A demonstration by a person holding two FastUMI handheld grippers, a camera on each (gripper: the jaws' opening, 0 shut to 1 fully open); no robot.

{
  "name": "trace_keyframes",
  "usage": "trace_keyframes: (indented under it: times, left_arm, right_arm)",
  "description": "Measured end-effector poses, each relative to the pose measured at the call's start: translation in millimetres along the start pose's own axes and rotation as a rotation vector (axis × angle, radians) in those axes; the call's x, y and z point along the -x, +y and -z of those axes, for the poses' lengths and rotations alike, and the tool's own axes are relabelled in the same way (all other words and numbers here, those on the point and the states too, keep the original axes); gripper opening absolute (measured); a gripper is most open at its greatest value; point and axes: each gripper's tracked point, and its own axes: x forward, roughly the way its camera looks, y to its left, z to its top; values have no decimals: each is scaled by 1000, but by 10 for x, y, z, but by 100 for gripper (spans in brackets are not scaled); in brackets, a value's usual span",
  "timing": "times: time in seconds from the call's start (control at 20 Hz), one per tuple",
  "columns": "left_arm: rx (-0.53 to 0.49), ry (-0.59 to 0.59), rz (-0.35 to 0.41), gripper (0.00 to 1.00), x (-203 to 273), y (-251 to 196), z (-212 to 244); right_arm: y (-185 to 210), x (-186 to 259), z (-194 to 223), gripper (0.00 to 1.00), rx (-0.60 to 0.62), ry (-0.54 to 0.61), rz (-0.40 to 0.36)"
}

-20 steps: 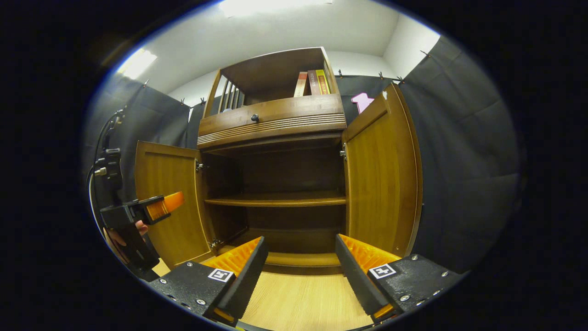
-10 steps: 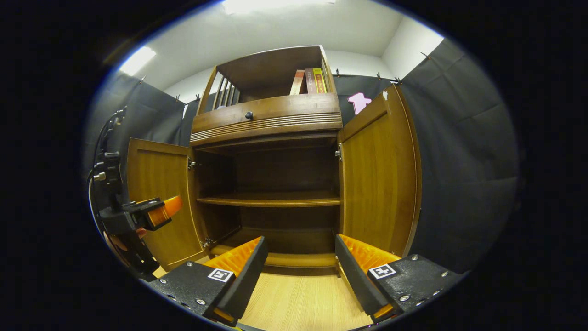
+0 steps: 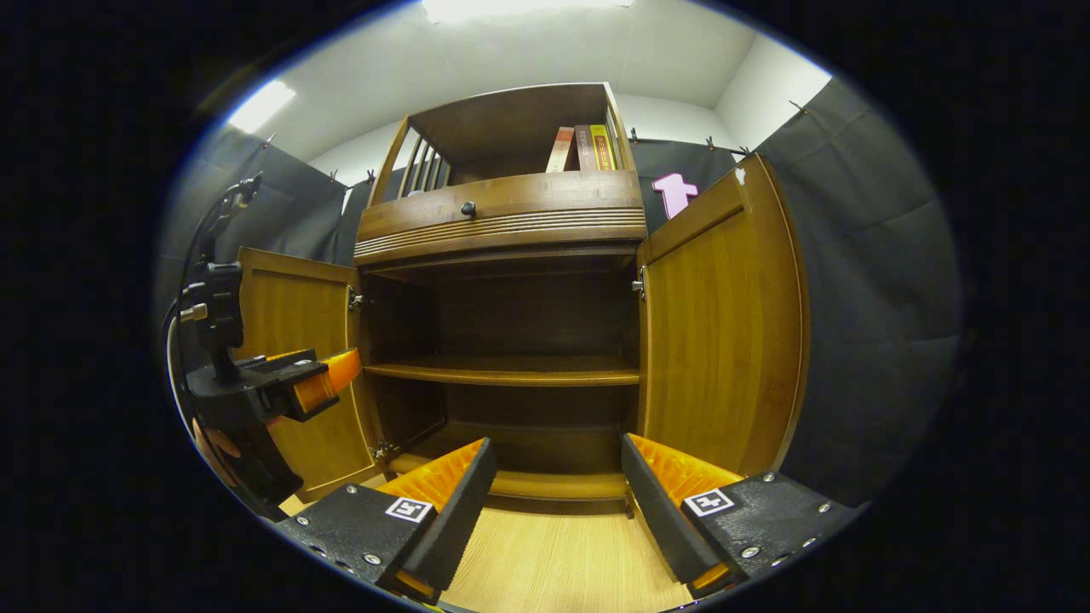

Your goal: Open the right door of the double-door shoe cabinet with the right hand, and open the left door with the left hand.

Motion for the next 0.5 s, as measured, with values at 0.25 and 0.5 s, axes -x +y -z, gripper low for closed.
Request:
trace_keyframes:
  times: [0.25,0.5]
  left_arm:
    - [-2,-8,29,95,74,-122,-53]
    - [22,24,65,96,136,-212,53]
  right_arm:
    - [22,-51,-4,92,-16,-1,-18]
    - [-9,-53,-8,100,0,-7,-23]
